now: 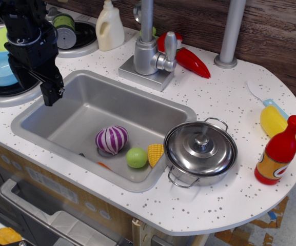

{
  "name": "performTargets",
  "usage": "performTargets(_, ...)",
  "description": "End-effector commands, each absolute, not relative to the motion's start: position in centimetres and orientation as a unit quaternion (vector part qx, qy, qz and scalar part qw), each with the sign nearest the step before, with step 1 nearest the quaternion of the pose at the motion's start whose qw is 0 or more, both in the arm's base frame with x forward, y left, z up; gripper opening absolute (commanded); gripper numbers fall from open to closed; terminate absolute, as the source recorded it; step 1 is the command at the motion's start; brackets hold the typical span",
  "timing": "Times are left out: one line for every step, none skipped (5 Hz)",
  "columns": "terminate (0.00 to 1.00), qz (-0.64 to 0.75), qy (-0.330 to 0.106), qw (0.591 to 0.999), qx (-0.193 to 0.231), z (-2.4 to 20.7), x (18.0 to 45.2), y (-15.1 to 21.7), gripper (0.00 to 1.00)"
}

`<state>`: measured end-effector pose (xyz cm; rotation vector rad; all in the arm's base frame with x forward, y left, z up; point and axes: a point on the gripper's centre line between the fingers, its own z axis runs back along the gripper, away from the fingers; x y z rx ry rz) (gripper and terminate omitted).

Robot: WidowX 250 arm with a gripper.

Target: Take lid off pot or pan

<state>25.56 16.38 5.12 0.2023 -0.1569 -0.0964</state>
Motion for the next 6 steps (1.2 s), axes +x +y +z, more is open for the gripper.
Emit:
performTargets(0.0, -0.048, -0.078, 0.991, 0.101, 5.1, 25.6, 16.4, 1.0)
performTargets(0.0, -0.048, -0.069, 0.993, 0.083, 7.7, 27.3, 12.8, 1.0)
performTargets(0.0, -0.047, -0.074, 0.993, 0.082, 10.0, 29.2, 7.8, 1.0)
performTargets(0.0, -0.051, -0.085, 0.992, 0.082, 11.0, 30.4, 2.8, 1.0)
performTargets(0.0, -0.047, -0.083, 0.993, 0.07, 11.1, 31.7, -2.2, 1.0)
performTargets(0.0, -0.031, -0.084, 0.994, 0.054, 10.0, 32.0, -6.5, 1.0)
